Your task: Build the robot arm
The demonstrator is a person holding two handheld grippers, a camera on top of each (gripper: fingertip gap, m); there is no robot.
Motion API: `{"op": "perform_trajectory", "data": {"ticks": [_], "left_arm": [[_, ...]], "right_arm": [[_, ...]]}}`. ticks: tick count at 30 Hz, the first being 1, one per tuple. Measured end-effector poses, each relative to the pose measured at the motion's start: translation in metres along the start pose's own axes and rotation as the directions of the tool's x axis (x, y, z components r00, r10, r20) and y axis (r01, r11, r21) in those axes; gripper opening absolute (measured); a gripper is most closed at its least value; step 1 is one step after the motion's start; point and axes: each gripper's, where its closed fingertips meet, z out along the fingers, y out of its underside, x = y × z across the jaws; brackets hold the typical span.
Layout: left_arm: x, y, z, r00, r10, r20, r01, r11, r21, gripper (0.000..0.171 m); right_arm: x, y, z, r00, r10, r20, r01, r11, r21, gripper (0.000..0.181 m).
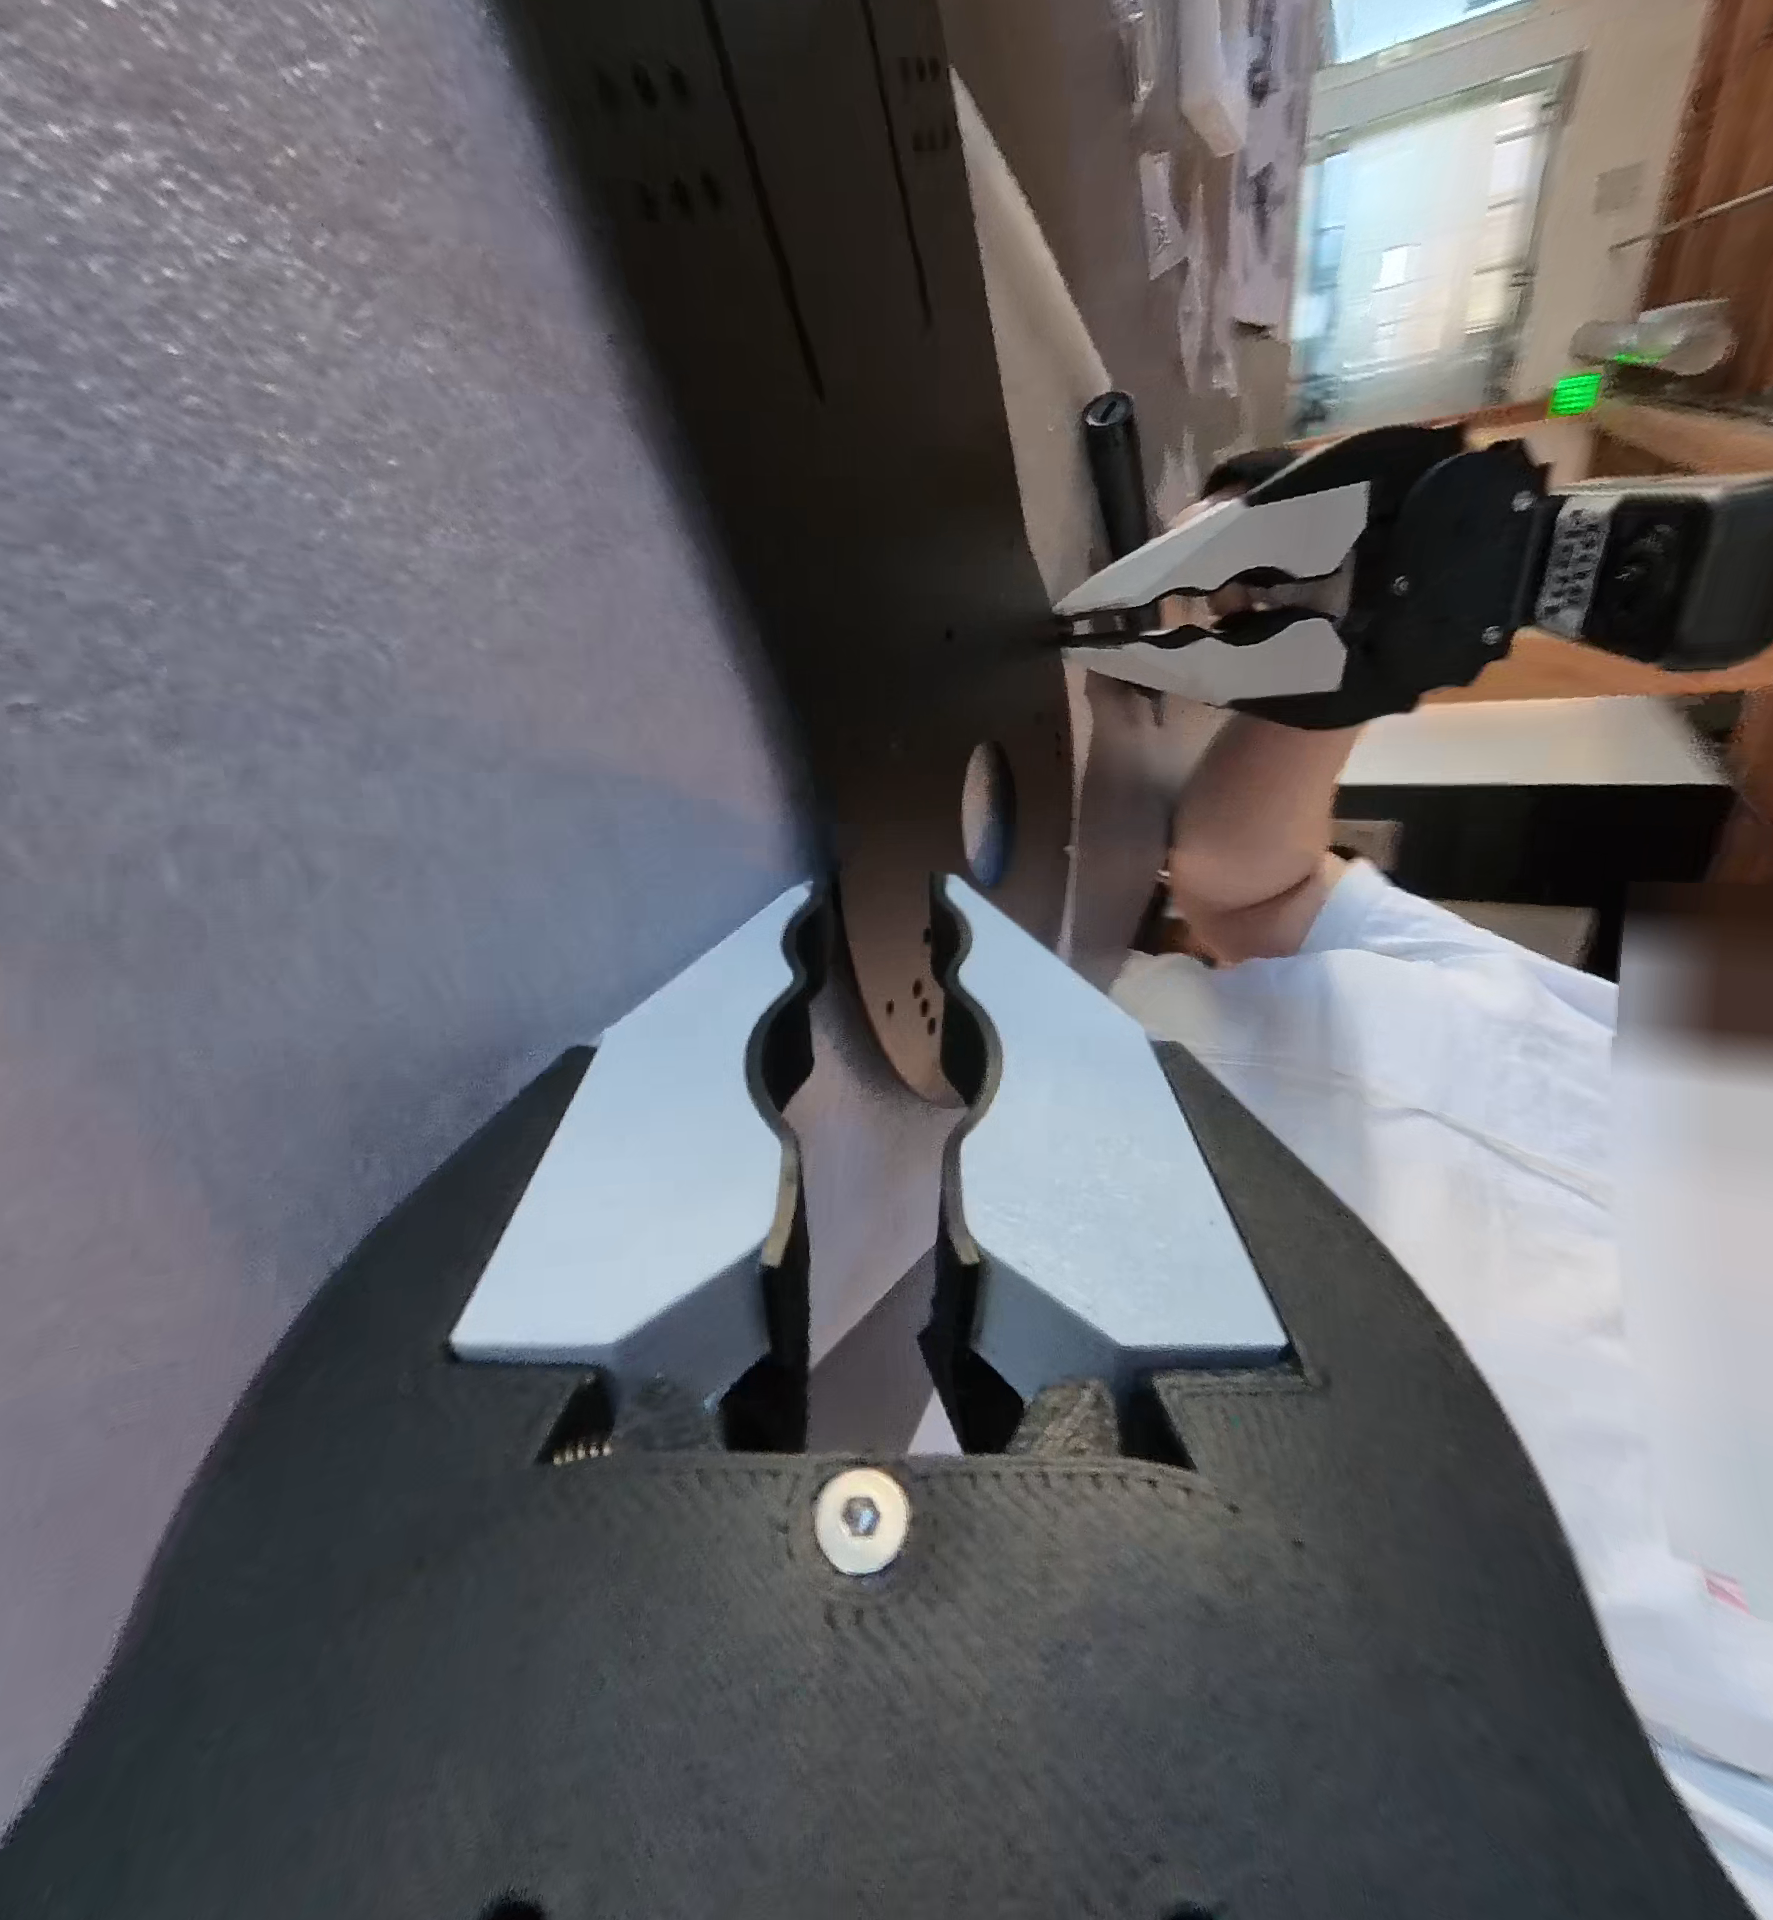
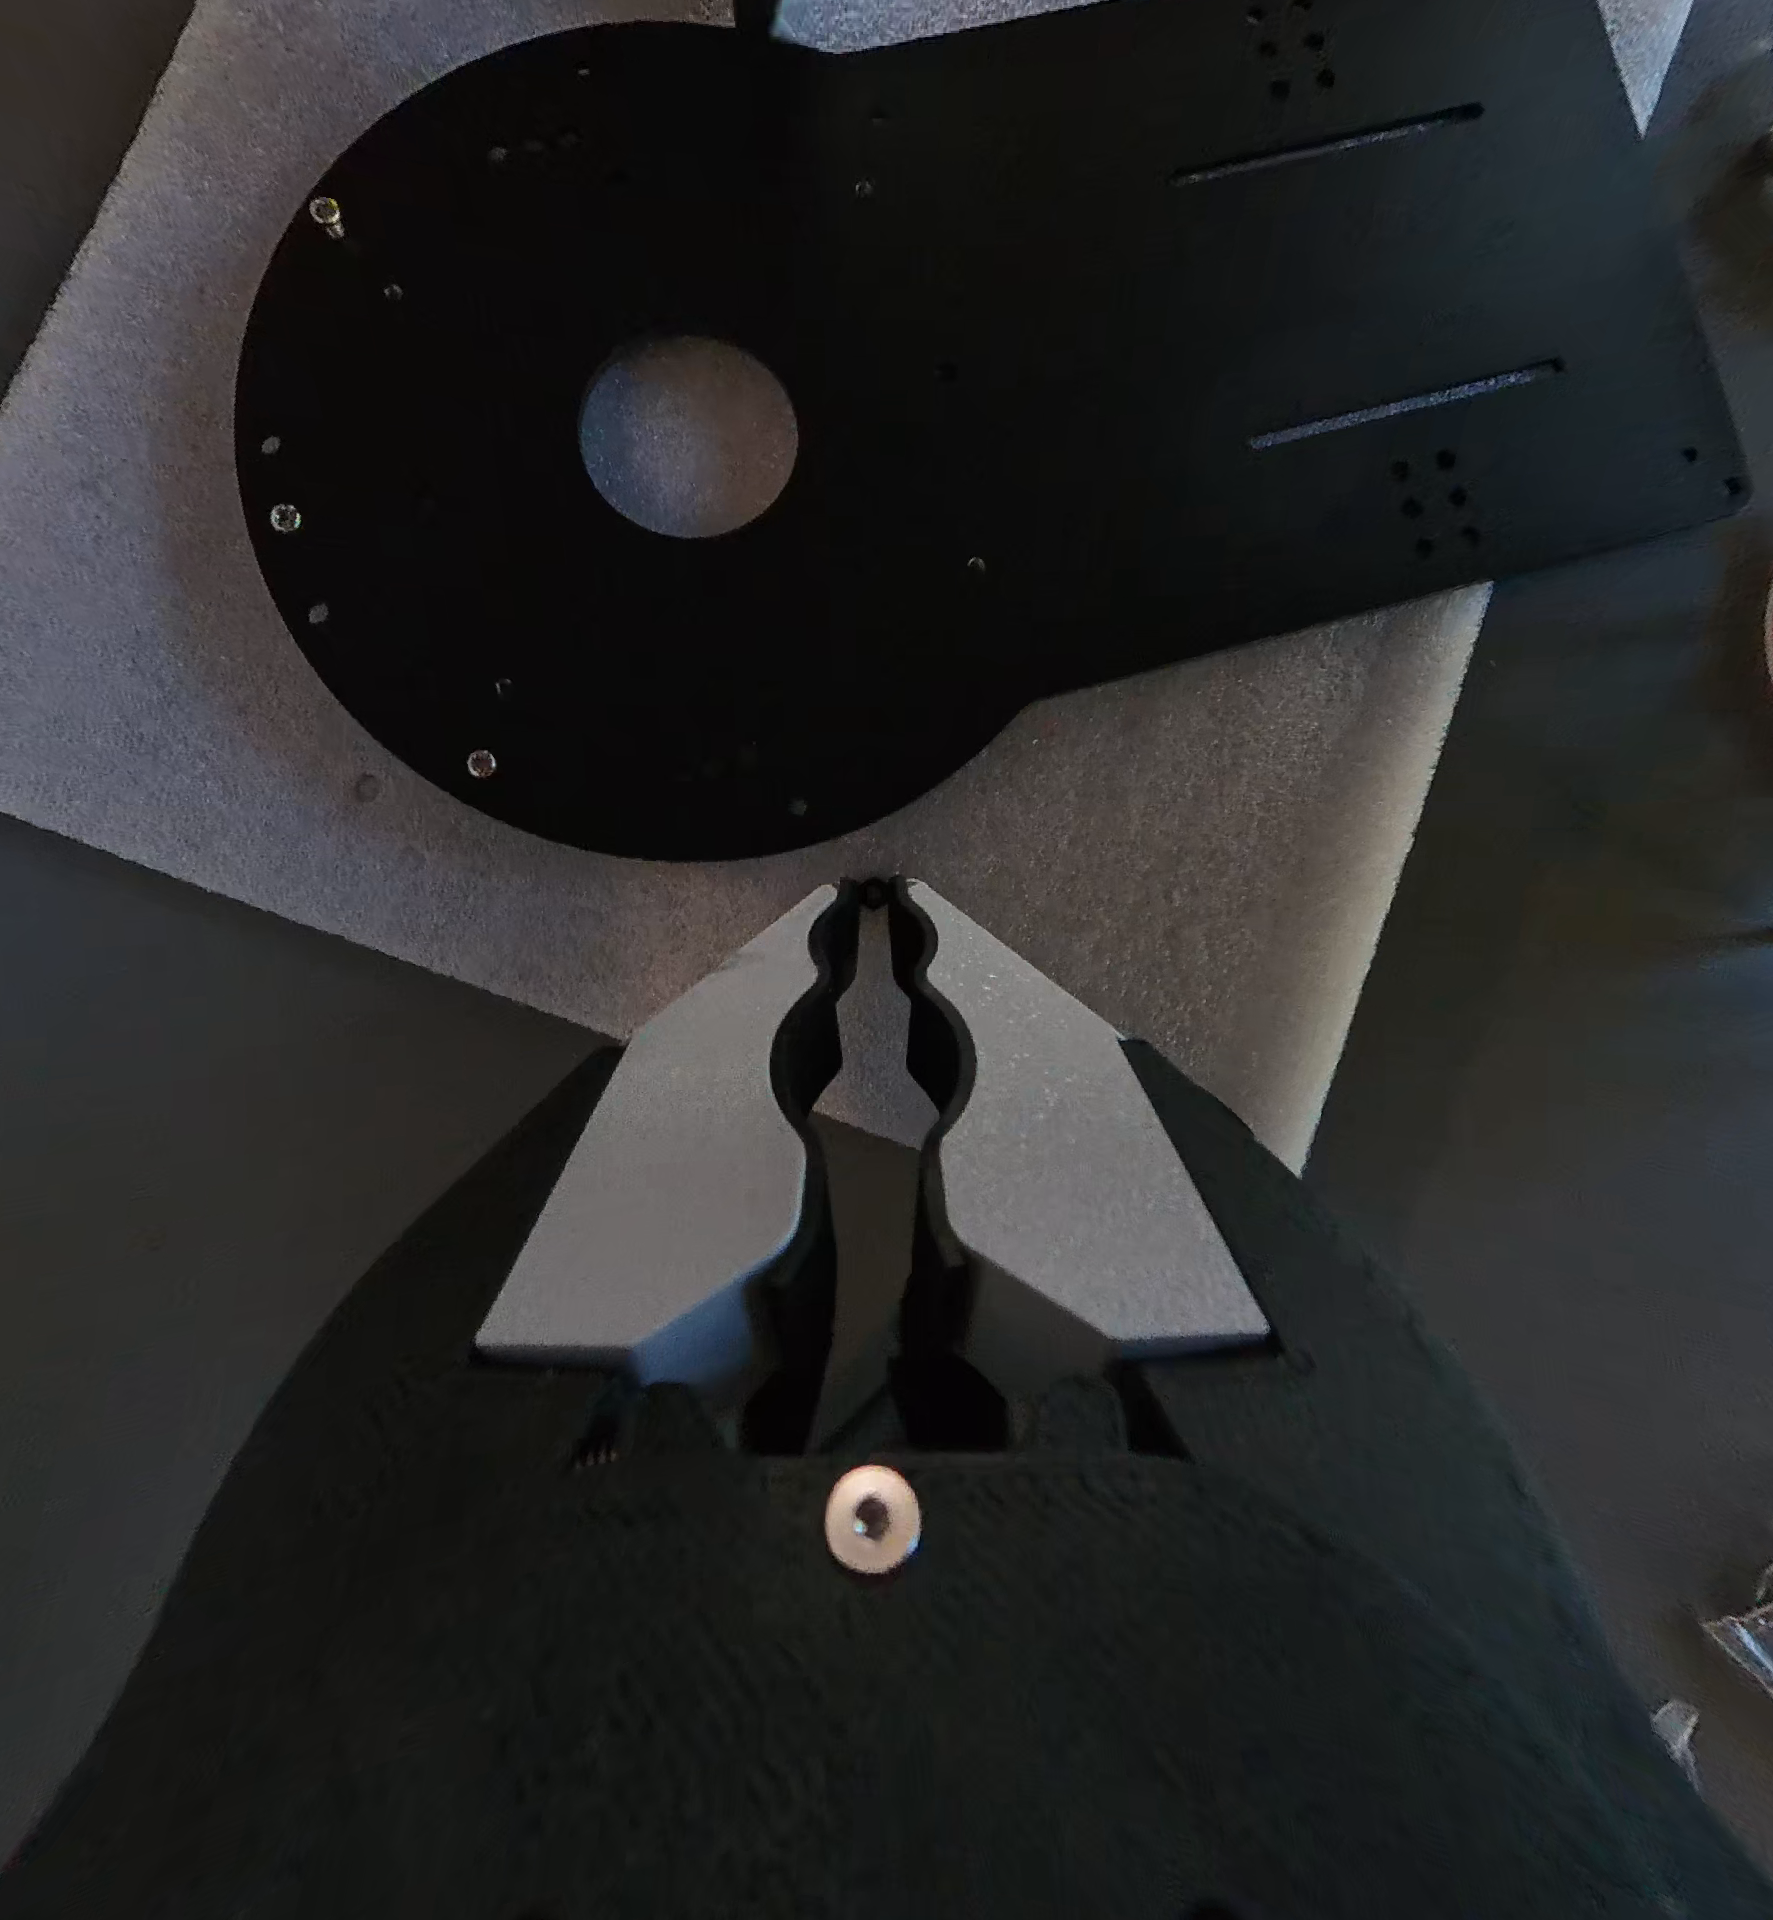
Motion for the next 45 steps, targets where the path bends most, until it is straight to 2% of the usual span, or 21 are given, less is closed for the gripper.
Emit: {"op": "perform_trajectory", "data": {"ticks": [3, 5, 6, 8, 10, 11, 13, 17, 21, 31, 39, 45], "left_arm": [[0.008, -0.005, -0.015, 0.979, 0.134, 0.153, -0.151, 0.983, 0.102, 0.017], [0.031, -0.004, -0.013, 0.913, 0.291, 0.285, -0.341, 0.928, 0.148, 0.028], [0.051, 0.003, 0.0, 0.872, 0.38, 0.309, -0.437, 0.888, 0.14, 0.032], [0.079, 0.024, 0.042, 0.805, 0.49, 0.334, -0.537, 0.841, 0.061, 0.046], [0.077, 0.033, 0.074, 0.726, 0.524, 0.445, -0.567, 0.823, -0.045, 0.073], [0.075, 0.033, 0.085, 0.698, 0.531, 0.481, -0.575, 0.816, -0.066, 0.078], [0.07, 0.035, 0.101, 0.684, 0.519, 0.512, -0.554, 0.827, -0.099, 0.089], [0.05, 0.047, 0.104, 0.562, 0.562, 0.607, -0.536, 0.806, -0.251, 0.08], [0.04, 0.051, 0.103, 0.42, 0.644, 0.64, -0.552, 0.741, -0.384, 0.076], [0.04, 0.049, 0.102, 0.434, 0.639, 0.635, -0.518, 0.754, -0.405, 0.064], [0.041, 0.05, 0.101, 0.436, 0.643, 0.629, -0.511, 0.753, -0.416, 0.063], [0.041, 0.051, 0.099, 0.431, 0.652, 0.624, -0.505, 0.747, -0.432, 0.062]], "right_arm": [[0.0, 0.0, 0.0, 1.0, 0.005, 0.003, -0.005, 1.0, 0.01, 0.005], [0.0, 0.0, 0.0, 1.0, 0.006, 0.004, -0.006, 1.0, 0.02, 0.005], [0.0, 0.0, 0.0, 1.0, 0.007, 0.006, -0.007, 1.0, 0.025, 0.005], [0.0, 0.0, 0.0, 1.0, 0.009, 0.015, -0.009, 0.999, 0.032, 0.005], [0.0, 0.0, 0.0, 1.0, 0.008, 0.023, -0.009, 0.999, 0.039, 0.005], [0.0, 0.0, 0.0, 1.0, 0.009, 0.026, -0.01, 0.999, 0.041, 0.005], [0.0, 0.0, 0.0, 1.0, 0.005, 0.02, -0.006, 0.999, 0.044, 0.005], [0.0, 0.0, 0.0, 1.0, -0.004, 0.011, 0.003, 0.999, 0.052, 0.005], [0.0, 0.0, 0.0, 1.0, 0.005, 0.022, -0.007, 0.998, 0.06, 0.005], [0.0, -0.001, -0.001, 1.0, -0.005, 0.004, 0.005, 0.997, 0.078, 0.005], [-0.001, -0.002, -0.002, 0.998, -0.057, -0.027, 0.059, 0.995, 0.082, 0.005], [-0.008, -0.005, -0.007, 0.998, -0.065, 0.008, 0.064, 0.992, 0.111, 0.004]]}}
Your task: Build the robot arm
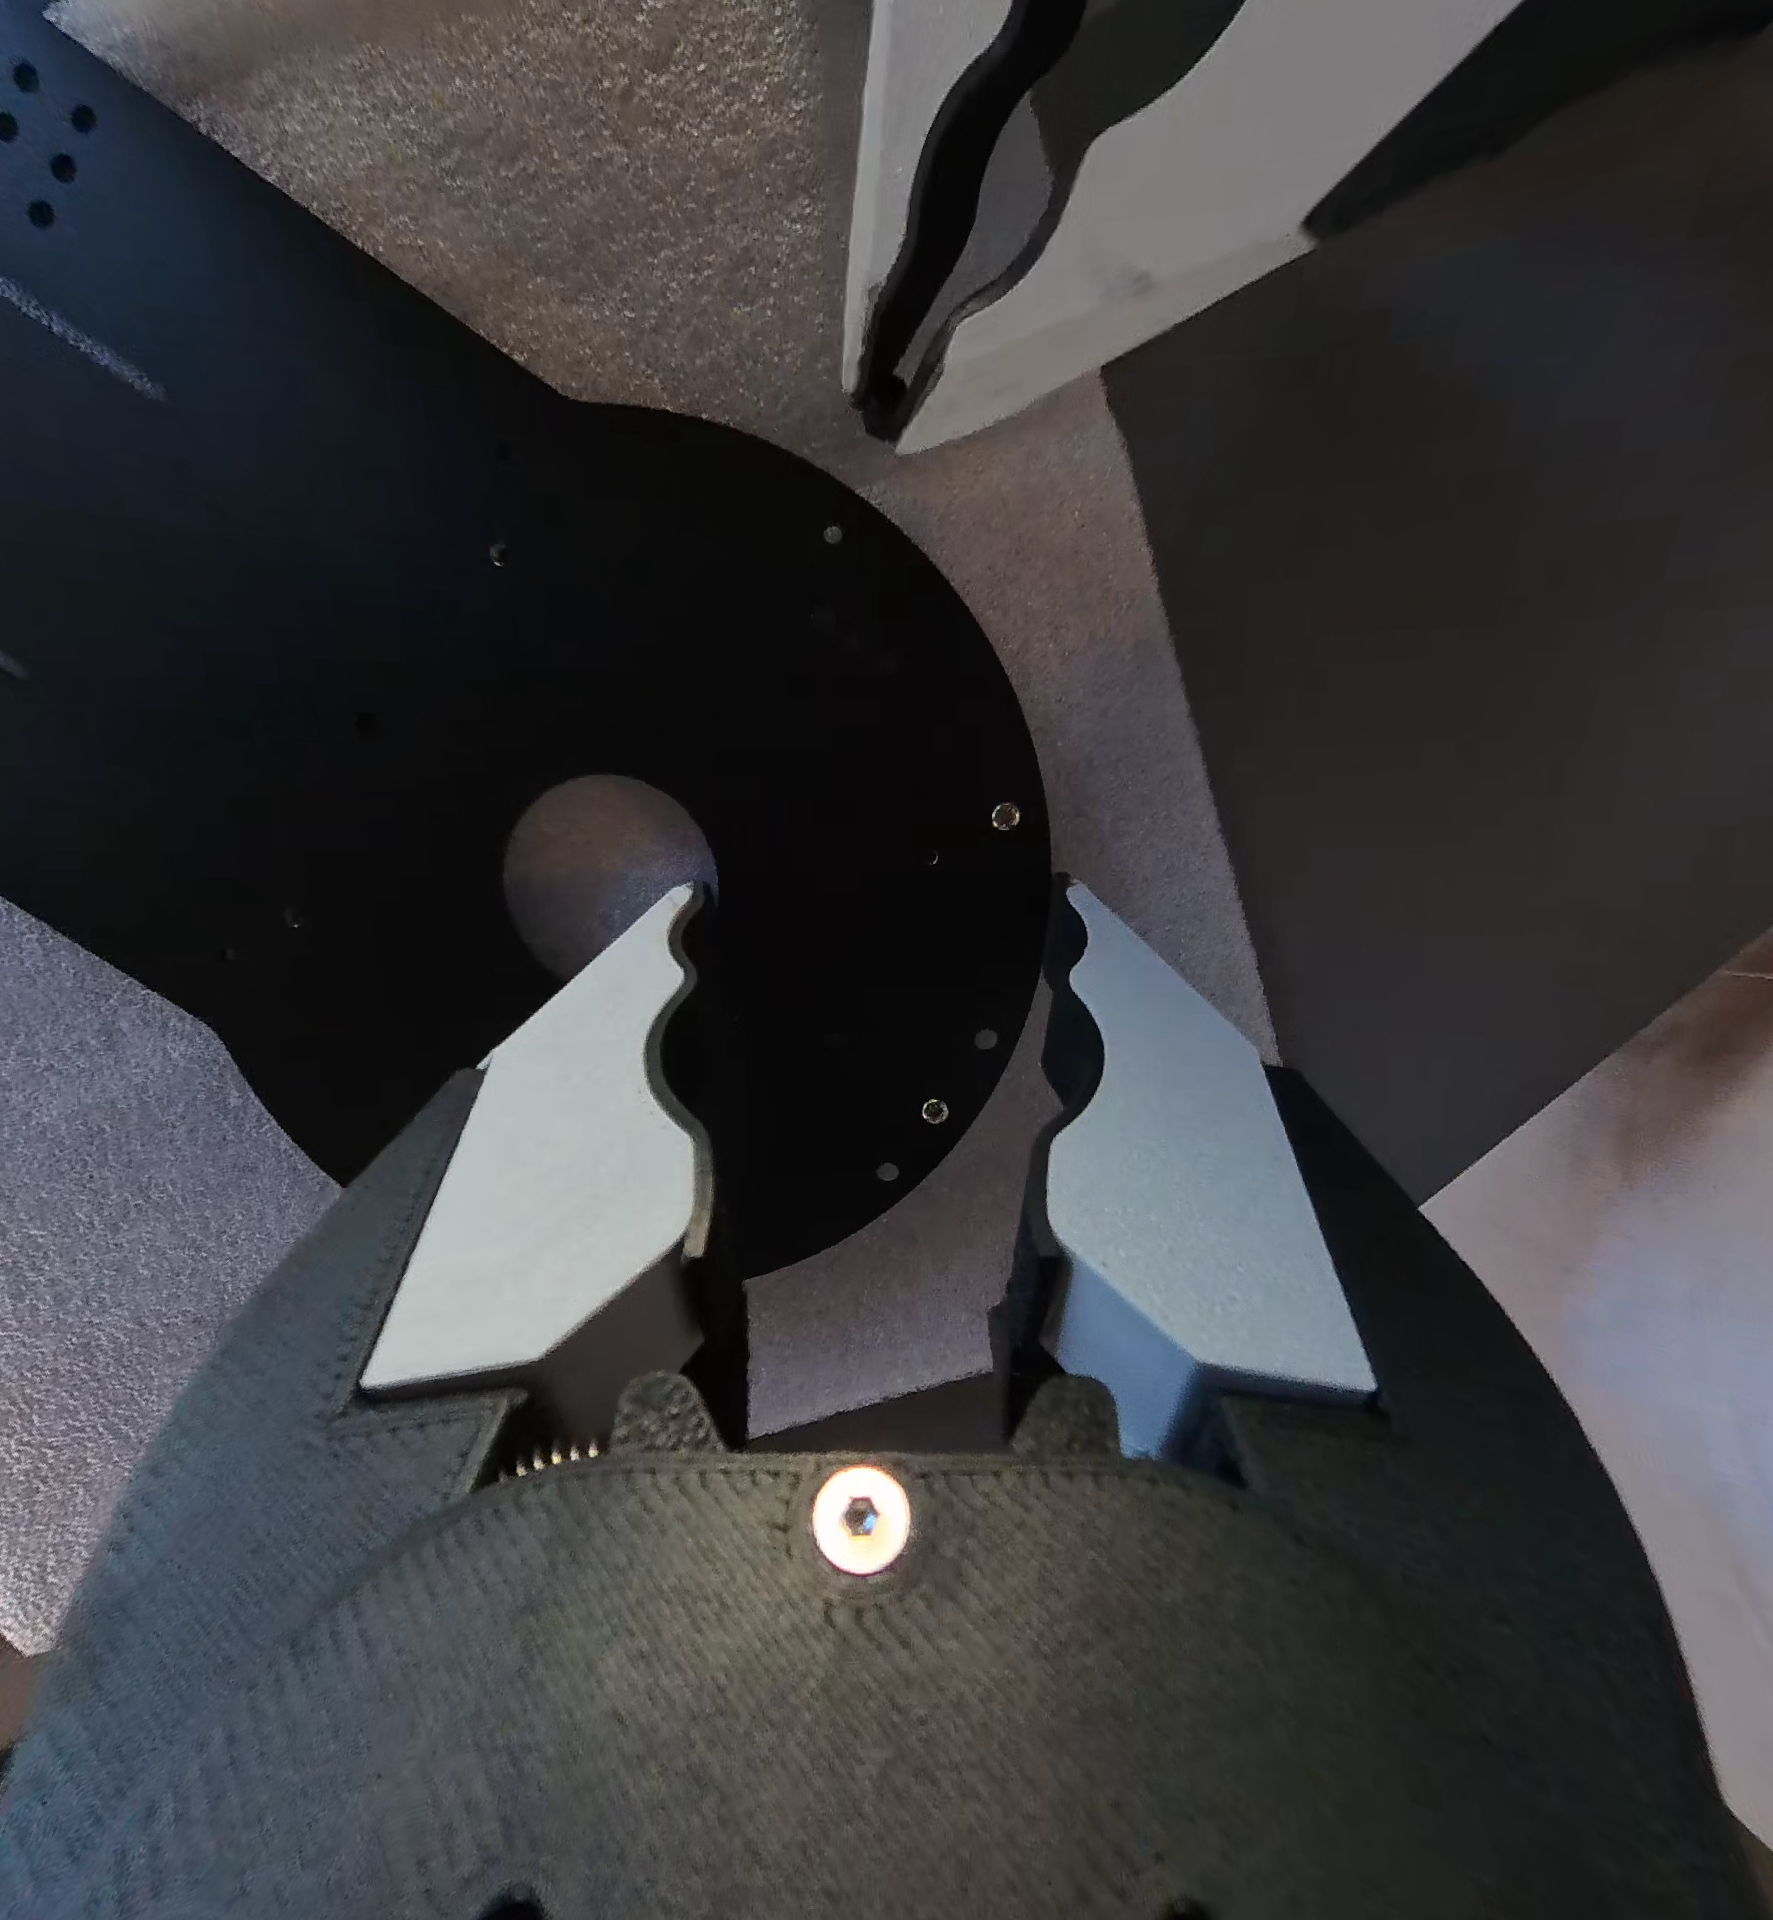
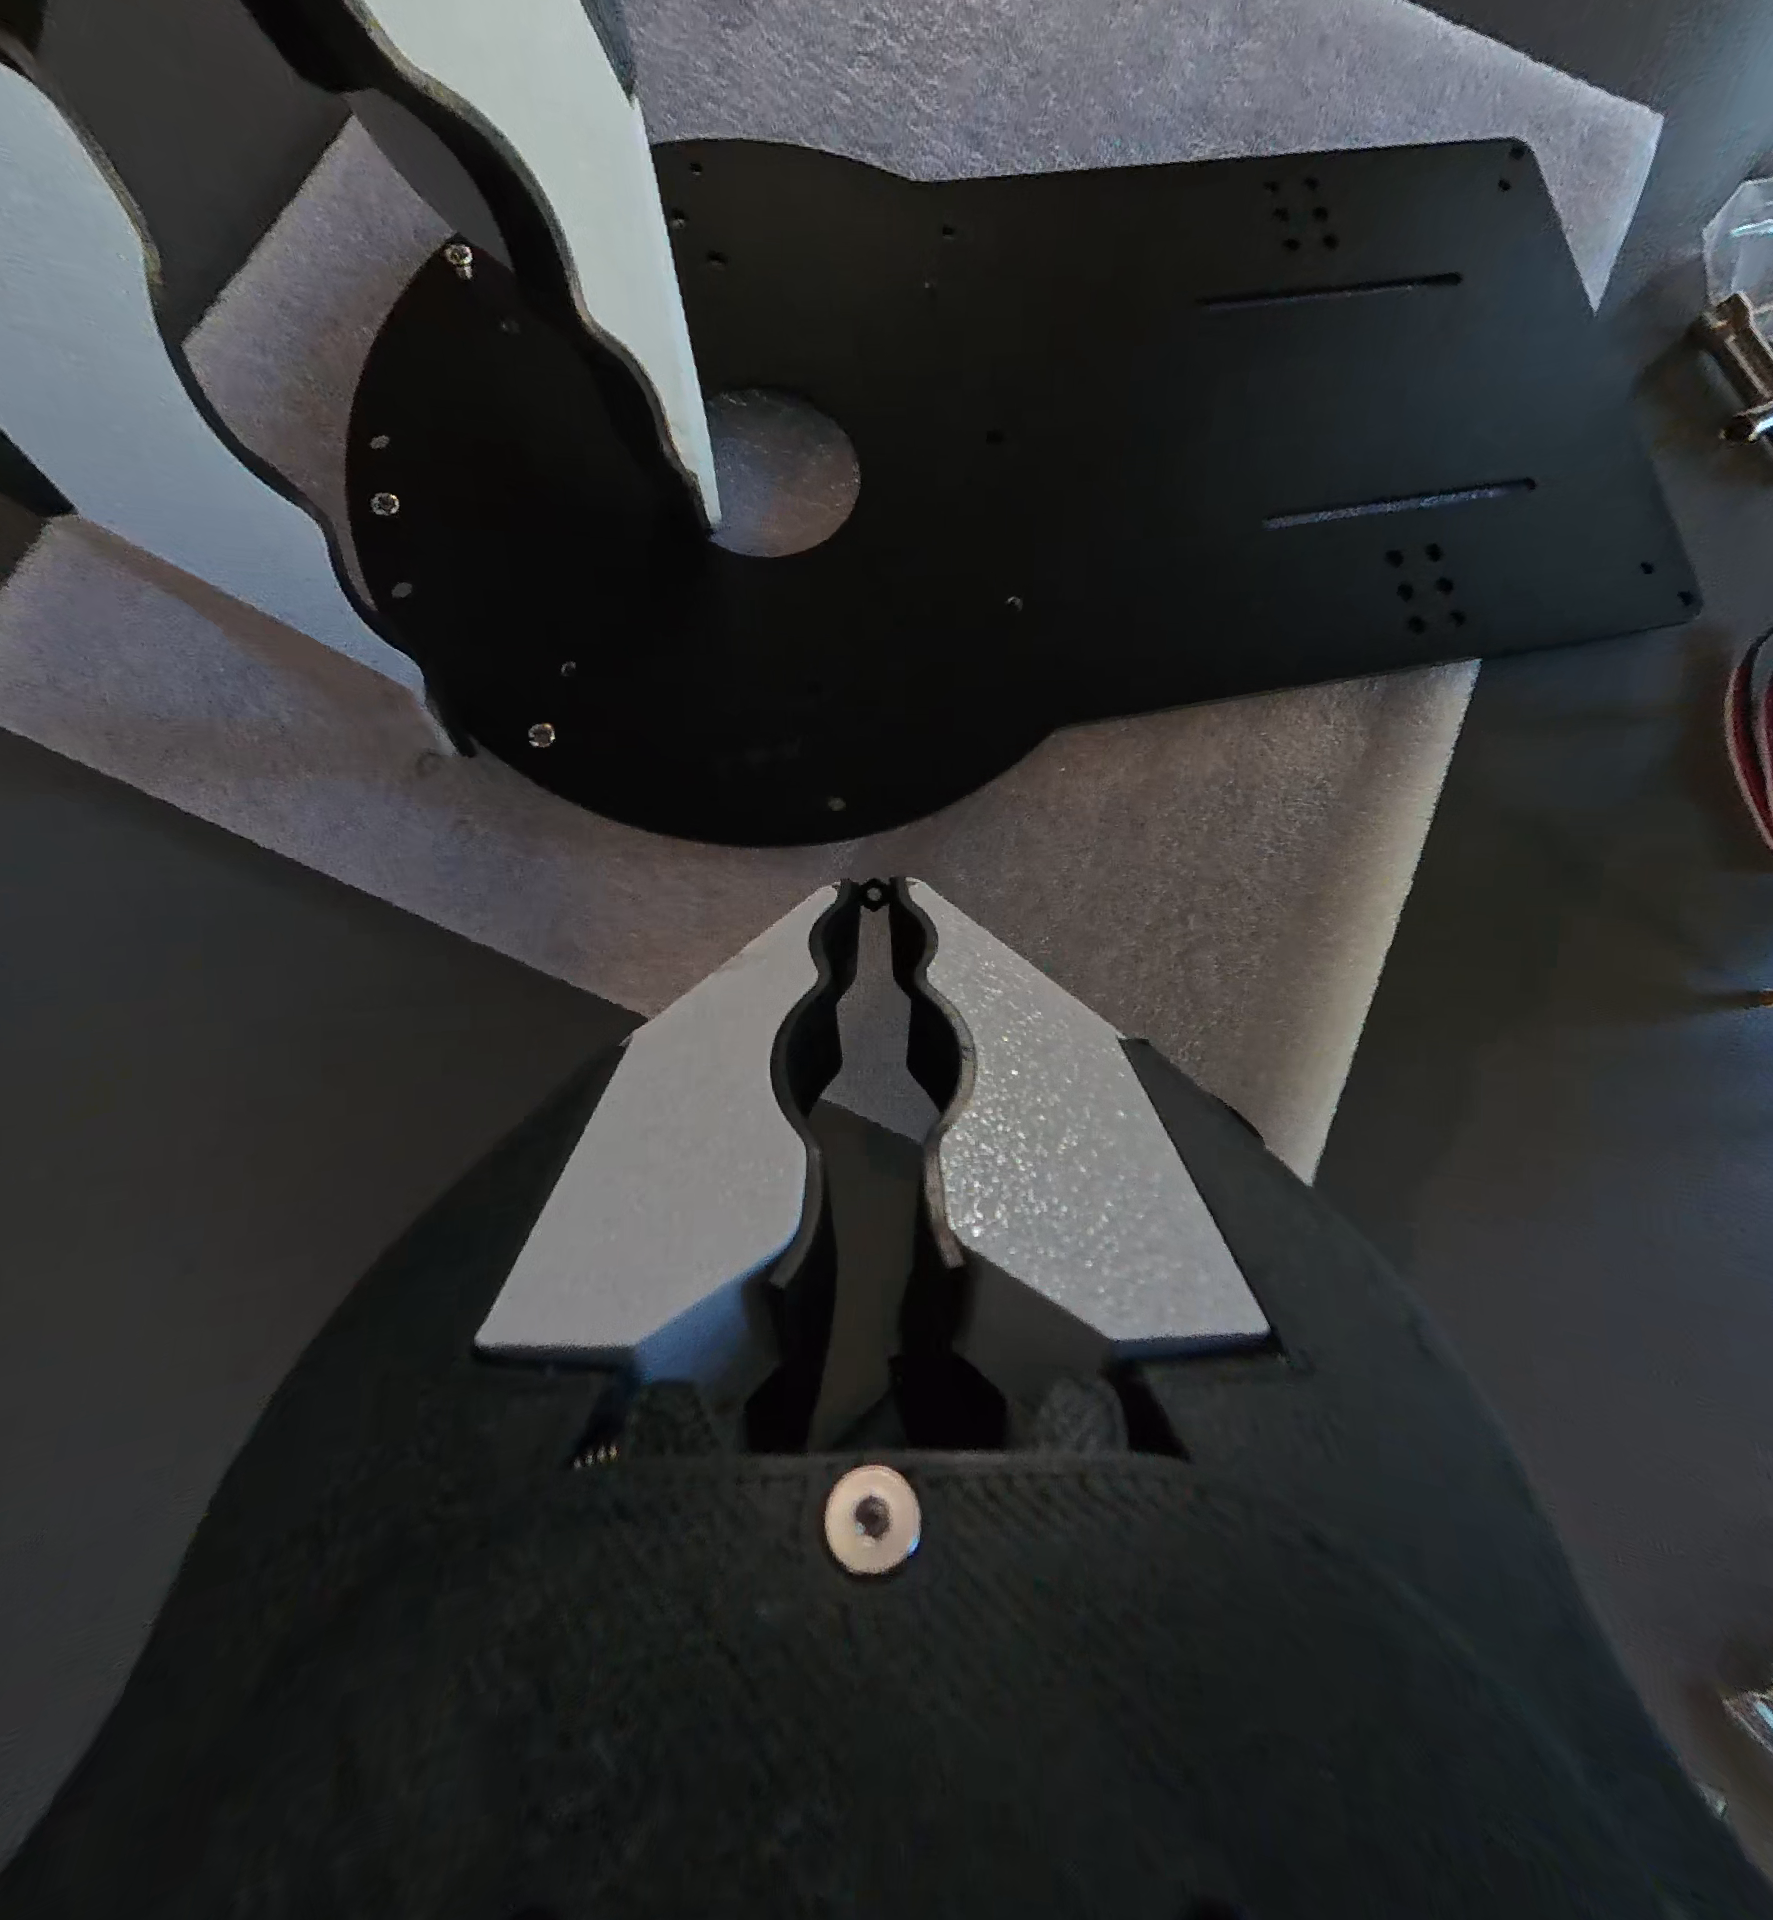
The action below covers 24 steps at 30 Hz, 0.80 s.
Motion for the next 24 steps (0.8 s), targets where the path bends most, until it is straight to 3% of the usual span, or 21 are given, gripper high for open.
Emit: {"op": "perform_trajectory", "data": {"ticks": [8, 15, 24], "left_arm": [[-0.0007, 0.0015, -0.0017, 1.0, 0.02, 0.004, -0.019, 0.999, -0.029, 0.062], [-0.0005, 0.0001, 0.0006, 1.0, 0.002, 0.008, -0.002, 1.0, 0.023, 0.063], [-0.0009, -0.0011, 0.0006, 1.0, -0.015, 0.009, 0.014, 0.994, 0.111, 0.064]], "right_arm": [[-0.0068, 0.0002, 0.0032, 0.999, -0.009, 0.032, 0.01, 1.0, -0.014, 0.004], [-0.0062, 0.0016, 0.0069, 0.999, -0.036, 0.028, 0.038, 0.997, -0.071, 0.005], [-0.0038, 0.0026, 0.0046, 0.999, 0.028, 0.046, -0.028, 1.0, -0.011, 0.011]]}}
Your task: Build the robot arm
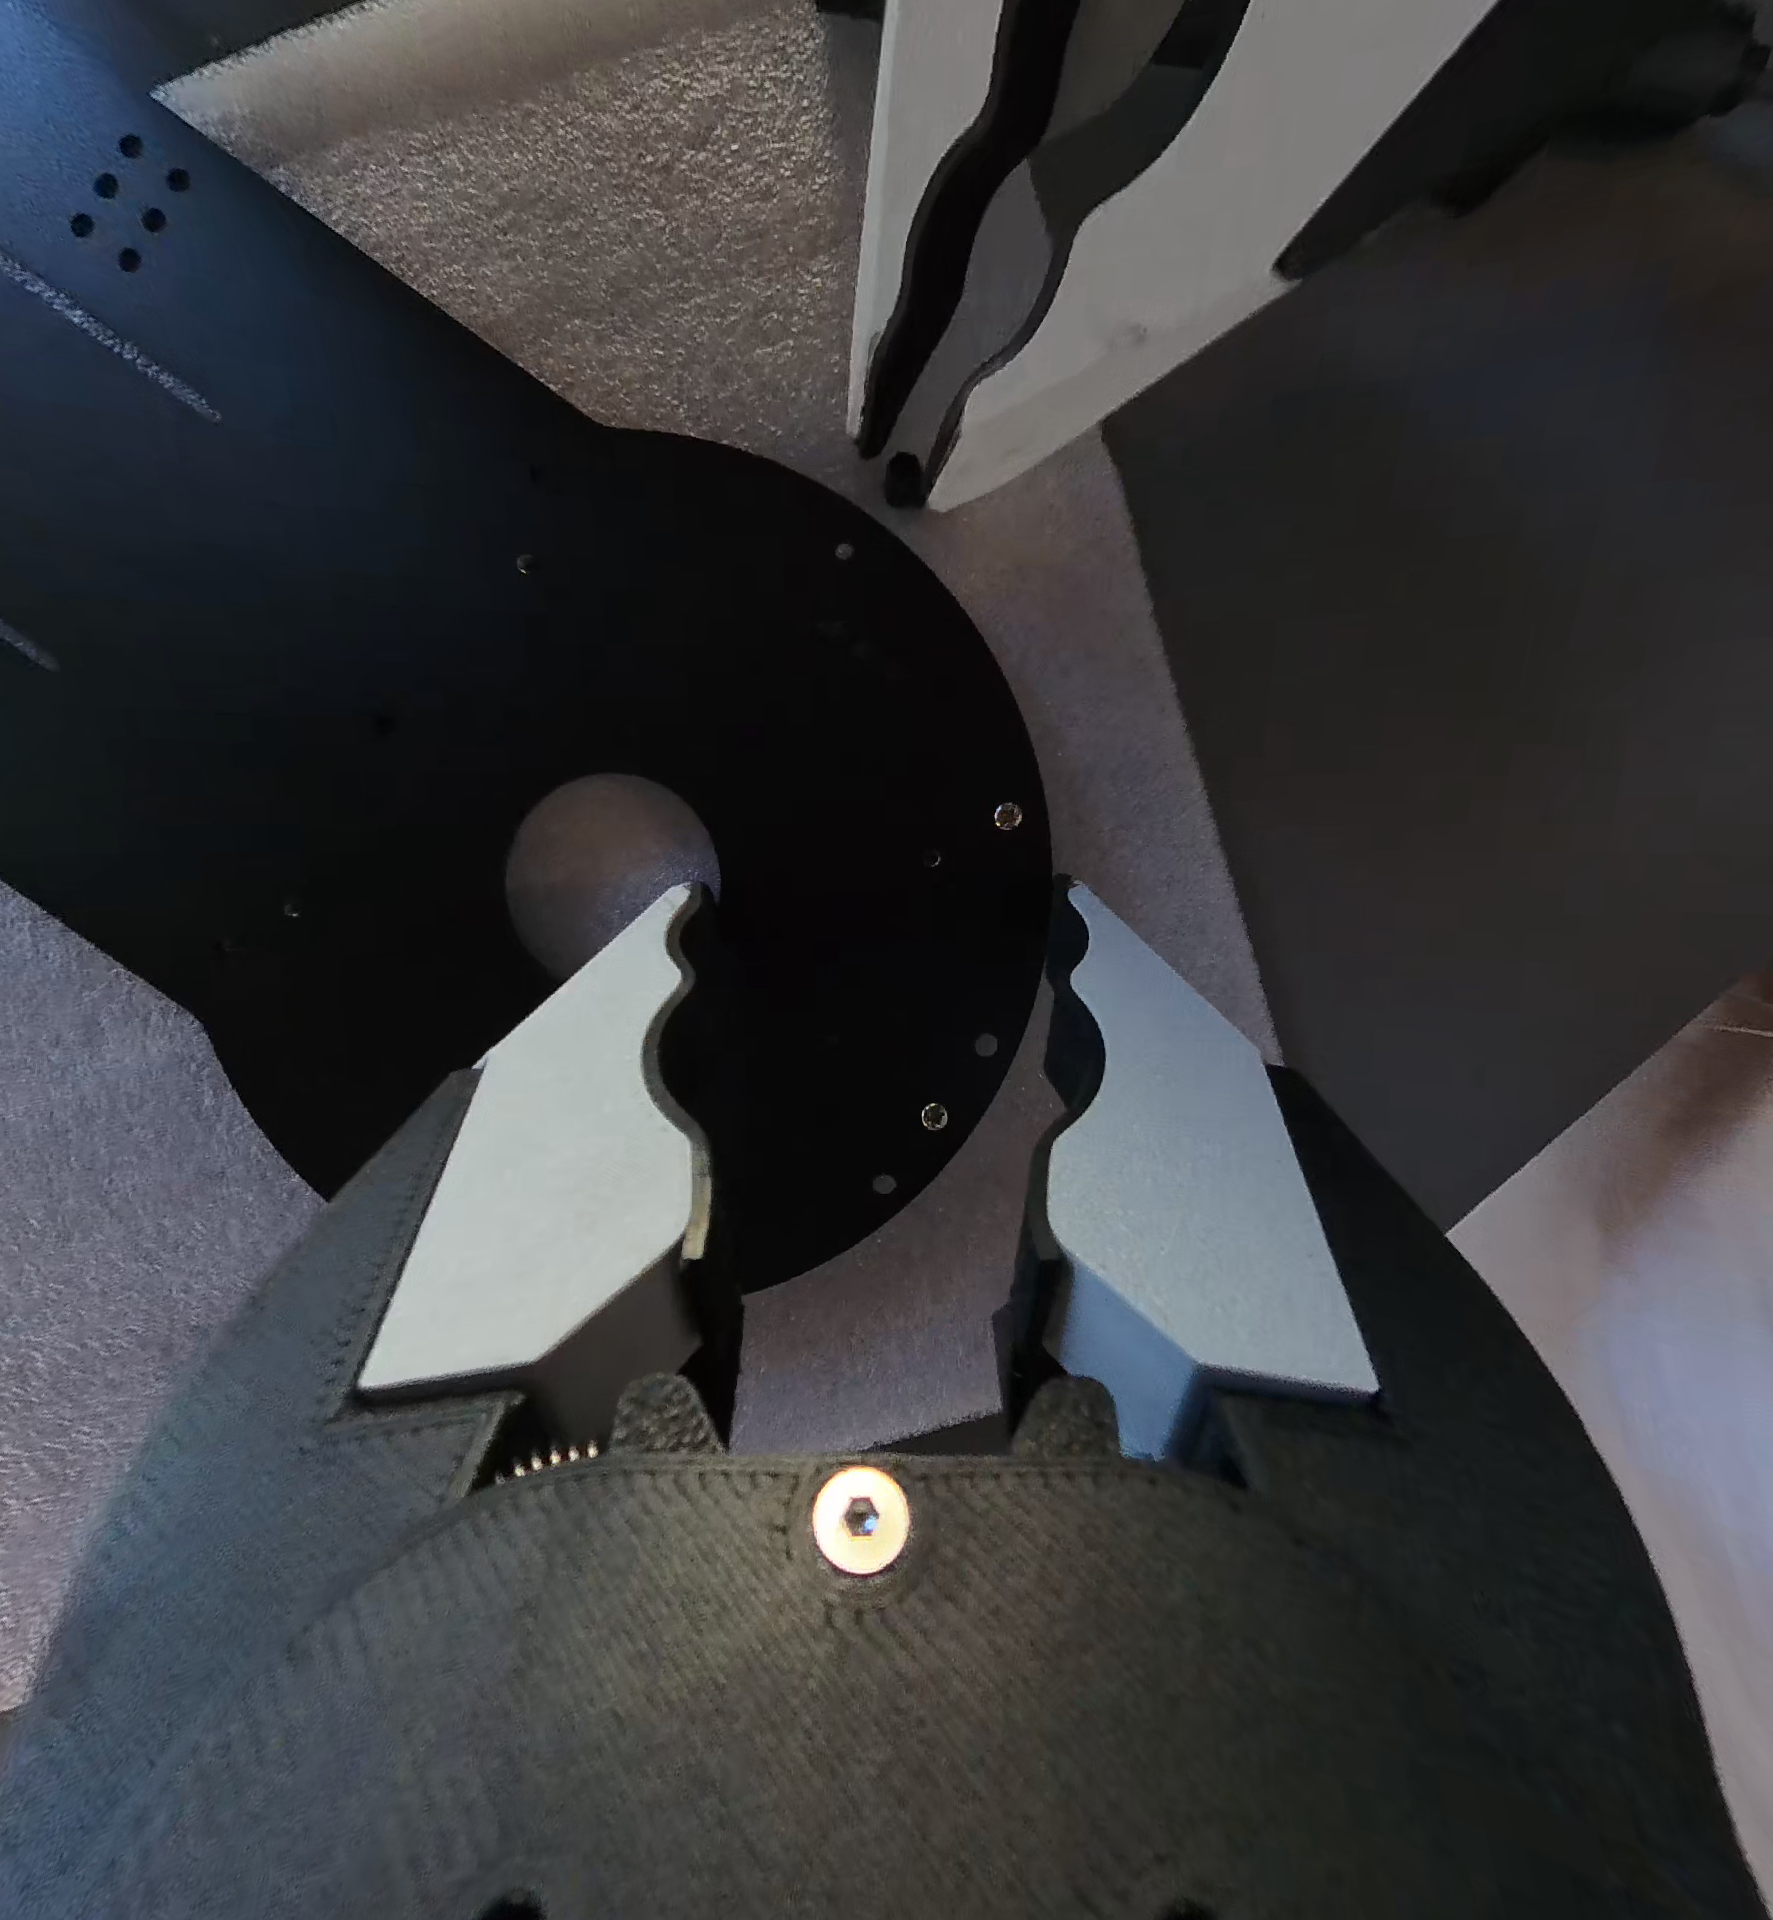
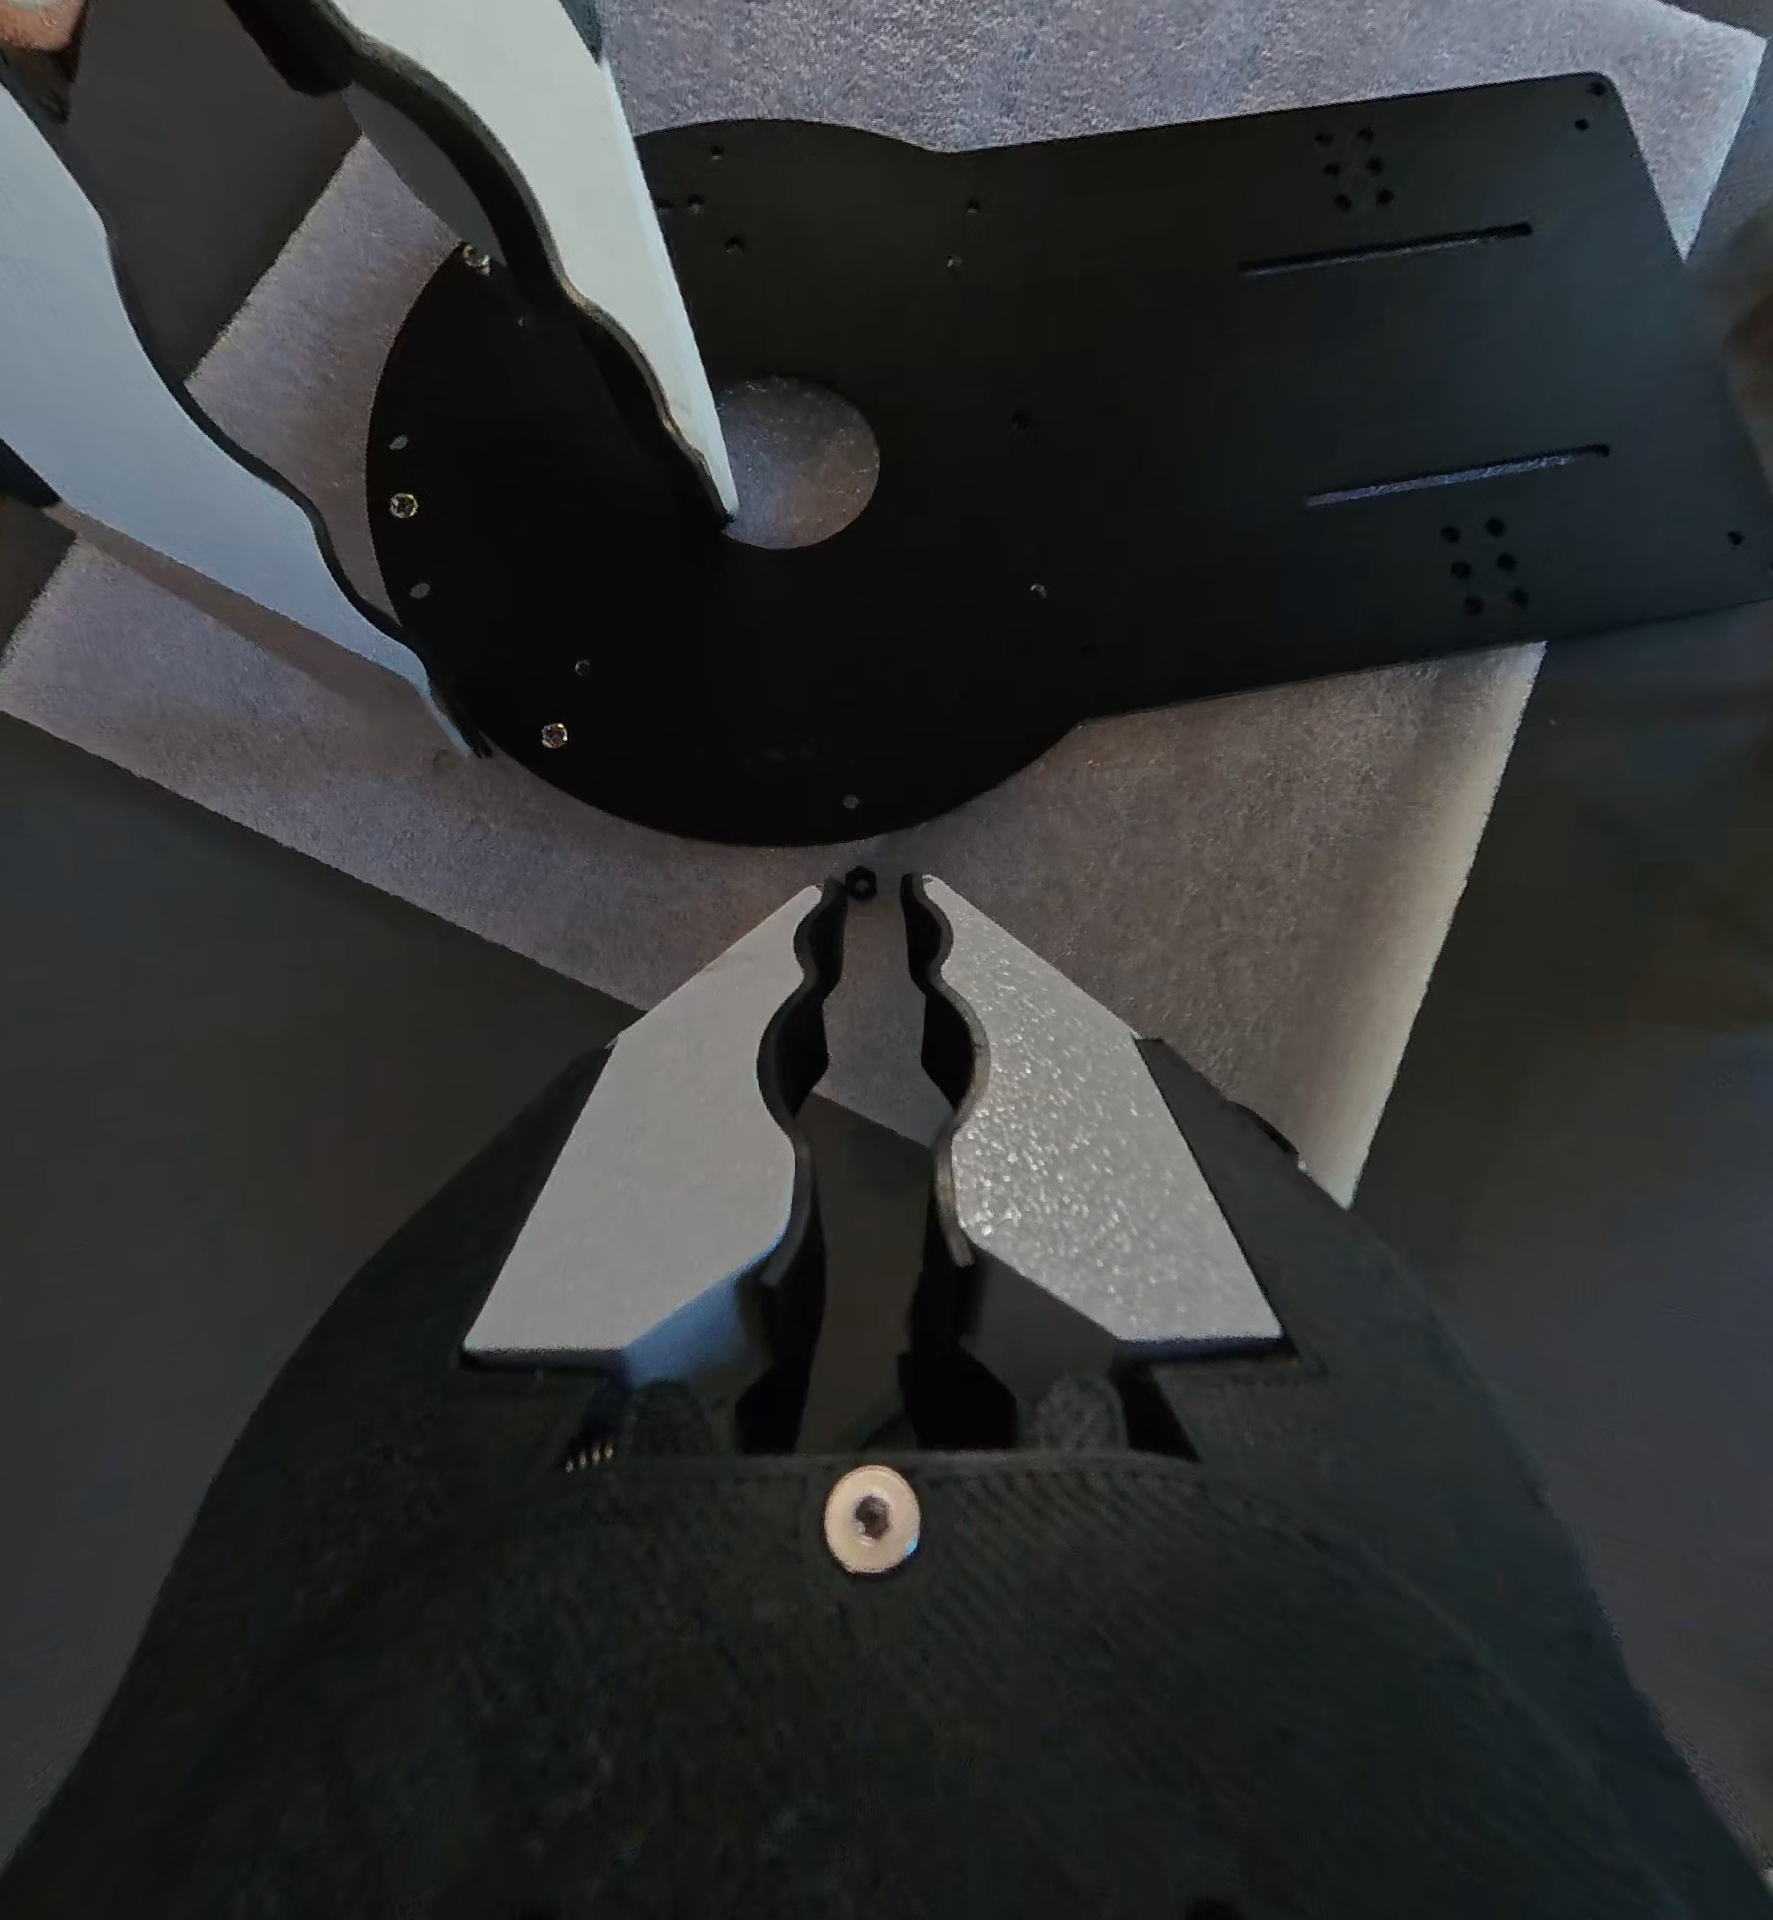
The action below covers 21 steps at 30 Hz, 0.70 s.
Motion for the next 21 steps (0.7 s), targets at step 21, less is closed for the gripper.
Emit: {"op": "perform_trajectory", "data": {"ticks": [21], "left_arm": [[0.0009, -0.0021, 0.0017, 1.0, -0.003, 0.031, 0.0, 0.995, 0.103, 0.067]], "right_arm": [[-0.0015, -0.0031, -0.0027, 0.999, 0.006, 0.053, -0.009, 0.999, 0.053, 0.007]]}}
